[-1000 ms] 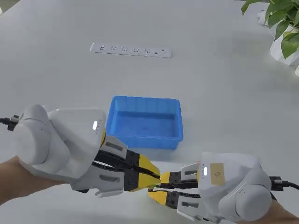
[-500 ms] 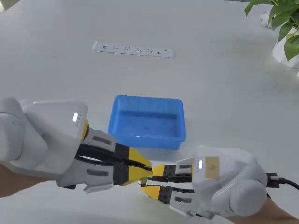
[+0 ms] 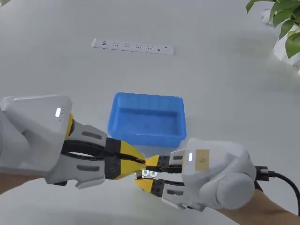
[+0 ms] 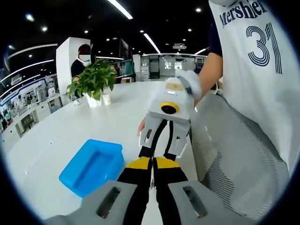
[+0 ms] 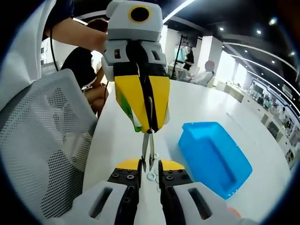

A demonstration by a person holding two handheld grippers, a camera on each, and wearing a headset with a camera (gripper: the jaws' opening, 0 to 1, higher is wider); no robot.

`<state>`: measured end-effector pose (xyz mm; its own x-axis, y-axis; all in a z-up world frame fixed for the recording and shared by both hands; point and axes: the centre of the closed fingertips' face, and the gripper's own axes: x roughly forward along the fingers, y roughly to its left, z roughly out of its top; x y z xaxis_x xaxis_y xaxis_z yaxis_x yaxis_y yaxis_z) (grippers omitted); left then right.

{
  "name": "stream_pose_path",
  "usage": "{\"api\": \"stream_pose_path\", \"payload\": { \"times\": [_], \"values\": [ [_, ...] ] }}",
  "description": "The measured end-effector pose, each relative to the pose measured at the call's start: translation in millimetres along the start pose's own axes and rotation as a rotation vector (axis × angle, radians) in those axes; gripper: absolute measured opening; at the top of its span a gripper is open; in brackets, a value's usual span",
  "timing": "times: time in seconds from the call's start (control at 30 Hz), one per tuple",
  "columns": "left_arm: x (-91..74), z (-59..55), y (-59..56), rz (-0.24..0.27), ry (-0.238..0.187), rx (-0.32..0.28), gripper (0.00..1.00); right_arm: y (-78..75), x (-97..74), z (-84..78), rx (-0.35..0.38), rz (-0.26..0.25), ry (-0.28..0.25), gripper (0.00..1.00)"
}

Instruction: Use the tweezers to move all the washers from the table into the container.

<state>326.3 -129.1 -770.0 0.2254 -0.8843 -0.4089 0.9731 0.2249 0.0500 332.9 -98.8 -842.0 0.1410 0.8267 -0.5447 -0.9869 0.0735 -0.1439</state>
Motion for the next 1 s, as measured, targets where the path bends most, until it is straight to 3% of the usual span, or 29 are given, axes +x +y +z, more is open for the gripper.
{"api": "stream_pose_path", "payload": {
  "times": [0.33,1.0],
  "values": [
    [6.1,-7.0,6.6,0.009,-0.03,-0.061,0.05,-2.7,1.1,-10.7,0.017,-0.009,0.033,0.15],
    [8.3,-11.9,9.7,0.007,-0.033,-0.087,0.05,-3.6,6.6,-18.9,0.05,0.003,0.044,0.16]
  ]
}}
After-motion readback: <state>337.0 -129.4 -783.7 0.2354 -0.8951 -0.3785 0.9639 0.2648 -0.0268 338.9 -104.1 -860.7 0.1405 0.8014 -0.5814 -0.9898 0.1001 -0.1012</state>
